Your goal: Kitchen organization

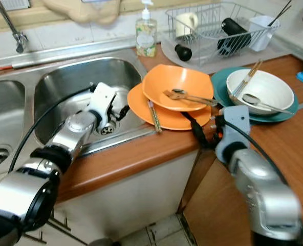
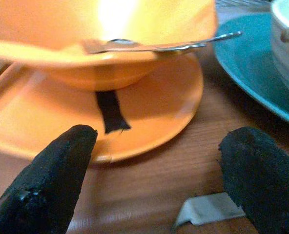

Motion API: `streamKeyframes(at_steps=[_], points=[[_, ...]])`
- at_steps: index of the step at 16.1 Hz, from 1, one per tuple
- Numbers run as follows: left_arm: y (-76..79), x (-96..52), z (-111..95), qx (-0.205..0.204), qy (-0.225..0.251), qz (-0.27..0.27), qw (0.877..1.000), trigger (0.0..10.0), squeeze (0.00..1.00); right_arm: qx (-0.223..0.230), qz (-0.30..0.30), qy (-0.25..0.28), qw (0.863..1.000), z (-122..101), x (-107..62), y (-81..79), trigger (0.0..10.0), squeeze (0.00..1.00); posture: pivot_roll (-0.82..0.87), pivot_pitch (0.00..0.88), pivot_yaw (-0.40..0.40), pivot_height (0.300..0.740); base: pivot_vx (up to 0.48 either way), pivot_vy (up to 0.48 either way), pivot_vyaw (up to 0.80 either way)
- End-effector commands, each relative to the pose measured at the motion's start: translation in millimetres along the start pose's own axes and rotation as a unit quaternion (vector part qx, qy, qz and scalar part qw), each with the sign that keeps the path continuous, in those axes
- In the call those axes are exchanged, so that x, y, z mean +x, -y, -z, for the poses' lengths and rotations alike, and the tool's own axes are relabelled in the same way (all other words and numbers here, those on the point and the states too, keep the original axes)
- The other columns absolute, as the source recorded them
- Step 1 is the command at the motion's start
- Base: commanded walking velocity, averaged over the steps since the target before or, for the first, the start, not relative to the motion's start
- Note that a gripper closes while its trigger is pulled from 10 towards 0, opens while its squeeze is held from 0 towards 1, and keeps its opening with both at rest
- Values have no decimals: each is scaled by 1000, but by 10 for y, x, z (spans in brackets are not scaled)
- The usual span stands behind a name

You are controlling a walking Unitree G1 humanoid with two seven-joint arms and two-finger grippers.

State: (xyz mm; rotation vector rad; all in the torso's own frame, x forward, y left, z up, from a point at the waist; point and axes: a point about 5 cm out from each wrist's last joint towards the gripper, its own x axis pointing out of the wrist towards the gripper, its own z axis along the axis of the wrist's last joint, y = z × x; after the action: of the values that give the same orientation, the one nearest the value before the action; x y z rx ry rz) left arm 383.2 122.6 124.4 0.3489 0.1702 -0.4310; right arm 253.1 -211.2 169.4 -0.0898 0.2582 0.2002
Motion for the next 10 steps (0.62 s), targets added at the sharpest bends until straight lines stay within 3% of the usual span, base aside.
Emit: streamKeyframes(at_steps=[1,4,7,10], points=[[-113,-56,6,-6,11,1,1000,10000,0,-15,-25,6,1000,-55,-83,32,10000,0,-100,0,81,740,0,0,0],[-238,-202,71,-4,38,25,999,10000,0,-55,-75,17,995,-184,-219,75,10000,0,-94,0,77,740,0,0,0],[-331,-374,84,-9,67,37,997,10000,0,-89,-122,7,989,-183,-247,23,10000,0,-78,0,66,740,0,0,0],[-274,-591,49,-14,95,72,993,10000,0,-113,-144,-4,983,-126,-209,-88,10000,0,-67,0,64,740,0,0,0]])
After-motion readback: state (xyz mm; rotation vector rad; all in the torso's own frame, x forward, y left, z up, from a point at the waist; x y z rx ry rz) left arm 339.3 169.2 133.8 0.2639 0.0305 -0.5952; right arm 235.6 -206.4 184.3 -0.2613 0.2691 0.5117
